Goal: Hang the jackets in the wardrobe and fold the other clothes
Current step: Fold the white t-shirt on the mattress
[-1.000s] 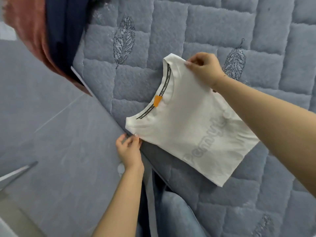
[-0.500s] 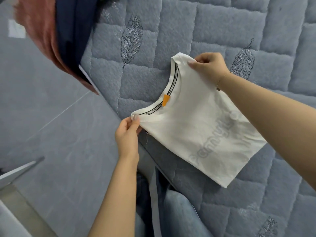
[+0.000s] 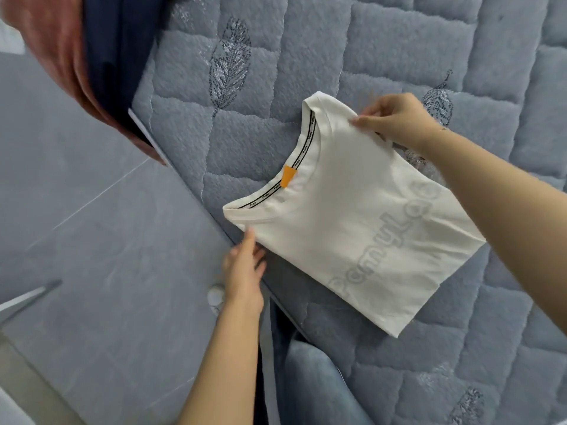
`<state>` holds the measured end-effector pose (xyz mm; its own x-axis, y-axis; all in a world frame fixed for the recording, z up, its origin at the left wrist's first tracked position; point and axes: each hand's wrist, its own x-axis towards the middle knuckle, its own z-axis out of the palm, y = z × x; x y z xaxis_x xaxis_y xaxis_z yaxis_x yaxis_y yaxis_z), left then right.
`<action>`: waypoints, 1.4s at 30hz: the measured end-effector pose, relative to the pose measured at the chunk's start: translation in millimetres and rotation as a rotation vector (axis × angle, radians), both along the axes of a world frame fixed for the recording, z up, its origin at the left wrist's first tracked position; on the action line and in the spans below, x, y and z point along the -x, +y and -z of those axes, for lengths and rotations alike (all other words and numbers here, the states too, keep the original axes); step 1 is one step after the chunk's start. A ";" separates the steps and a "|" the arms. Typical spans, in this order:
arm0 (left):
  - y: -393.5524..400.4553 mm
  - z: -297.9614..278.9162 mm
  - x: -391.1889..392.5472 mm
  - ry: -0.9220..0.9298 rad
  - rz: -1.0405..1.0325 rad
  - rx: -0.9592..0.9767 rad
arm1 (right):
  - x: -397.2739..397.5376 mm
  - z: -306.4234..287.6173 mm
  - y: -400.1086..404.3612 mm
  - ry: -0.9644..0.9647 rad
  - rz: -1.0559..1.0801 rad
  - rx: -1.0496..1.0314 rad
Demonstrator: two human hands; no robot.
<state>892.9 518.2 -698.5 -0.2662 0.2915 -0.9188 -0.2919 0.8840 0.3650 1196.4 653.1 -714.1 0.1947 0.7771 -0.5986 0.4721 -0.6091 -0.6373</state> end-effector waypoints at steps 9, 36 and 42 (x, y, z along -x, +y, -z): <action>-11.0 4.7 -55.3 -0.203 -0.163 -0.047 | -7.2 2.6 13.9 0.377 -0.204 0.433; 11.1 -298.2 208.2 -0.055 -0.026 -0.871 | 238.6 -349.7 -30.7 0.664 -0.136 -0.108; -10.6 -432.6 340.7 0.211 -0.157 -1.041 | 389.6 -489.9 -10.2 0.726 -0.450 -0.216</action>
